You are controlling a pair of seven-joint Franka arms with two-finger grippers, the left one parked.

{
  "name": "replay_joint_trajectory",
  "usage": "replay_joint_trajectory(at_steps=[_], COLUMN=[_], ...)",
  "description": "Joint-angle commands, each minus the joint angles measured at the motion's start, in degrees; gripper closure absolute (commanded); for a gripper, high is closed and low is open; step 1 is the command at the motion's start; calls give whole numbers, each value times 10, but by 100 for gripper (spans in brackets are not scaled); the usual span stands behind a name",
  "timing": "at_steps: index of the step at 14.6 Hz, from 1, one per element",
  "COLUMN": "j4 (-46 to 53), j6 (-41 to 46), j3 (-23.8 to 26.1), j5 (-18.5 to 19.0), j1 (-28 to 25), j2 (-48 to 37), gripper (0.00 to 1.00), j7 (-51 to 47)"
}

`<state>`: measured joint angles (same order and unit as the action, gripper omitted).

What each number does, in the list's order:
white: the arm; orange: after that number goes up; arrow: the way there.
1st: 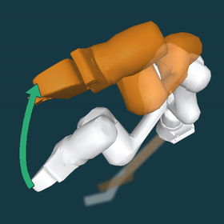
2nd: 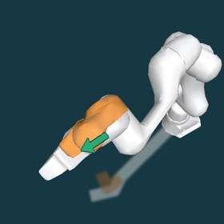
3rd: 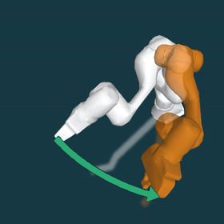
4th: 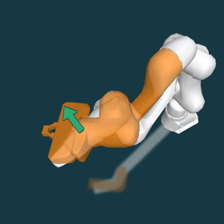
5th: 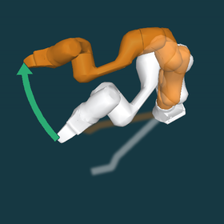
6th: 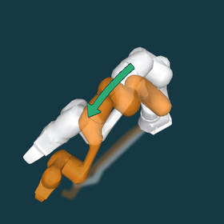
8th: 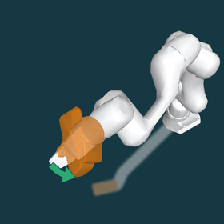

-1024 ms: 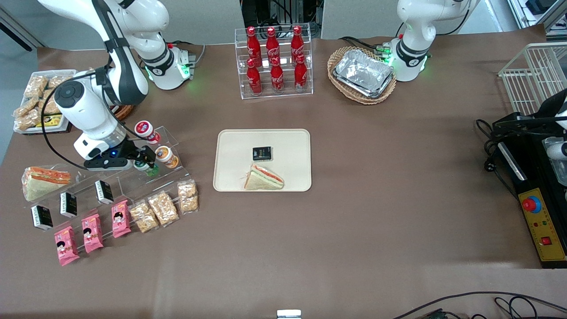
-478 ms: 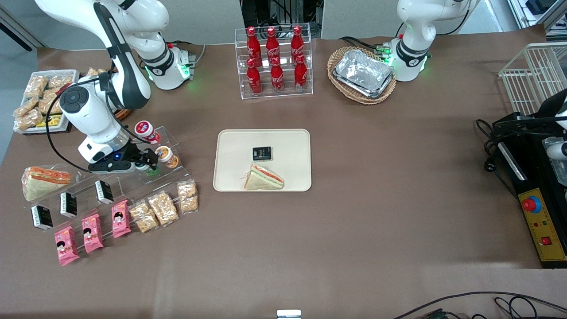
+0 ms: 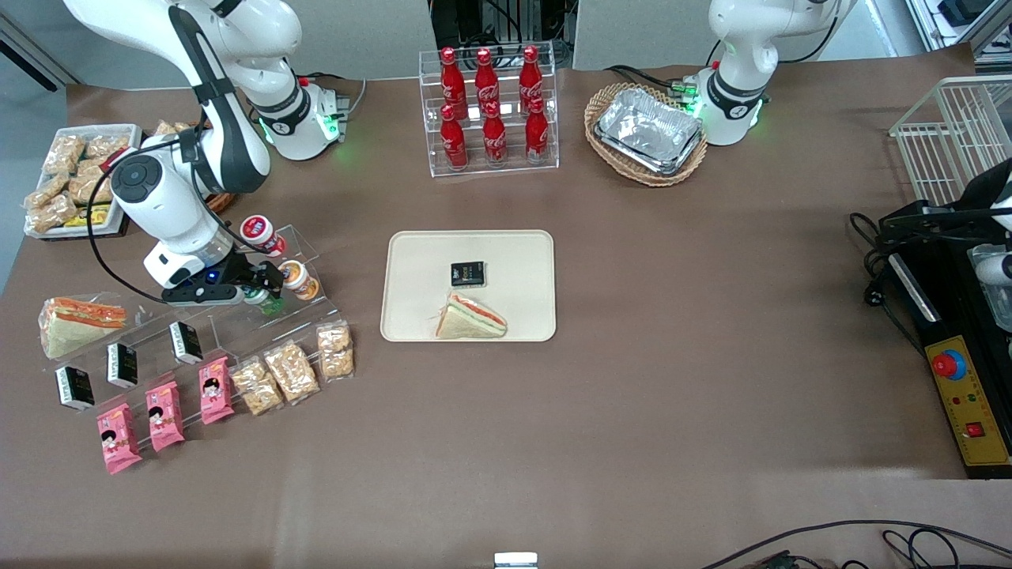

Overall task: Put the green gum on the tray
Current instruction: 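Lower the open right gripper around the green-labelled gum bottle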

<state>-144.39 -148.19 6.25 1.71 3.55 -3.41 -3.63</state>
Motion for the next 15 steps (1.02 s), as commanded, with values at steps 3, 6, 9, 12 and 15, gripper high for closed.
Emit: replay_joint_trajectory(at_steps=[3, 6, 9, 12, 15], j4=[-42, -53, -56, -54, -44], j6=[-10, -9, -9, -10, -15], j3=[-1, -1, -1, -1, -1], j5=[15, 15, 15, 15, 14], j1=[3, 3, 3, 3, 3], j2=[-44, -56, -56, -49, -35], gripper=[0, 0, 0, 1, 1], j7=[-11, -11, -11, -11, -12])
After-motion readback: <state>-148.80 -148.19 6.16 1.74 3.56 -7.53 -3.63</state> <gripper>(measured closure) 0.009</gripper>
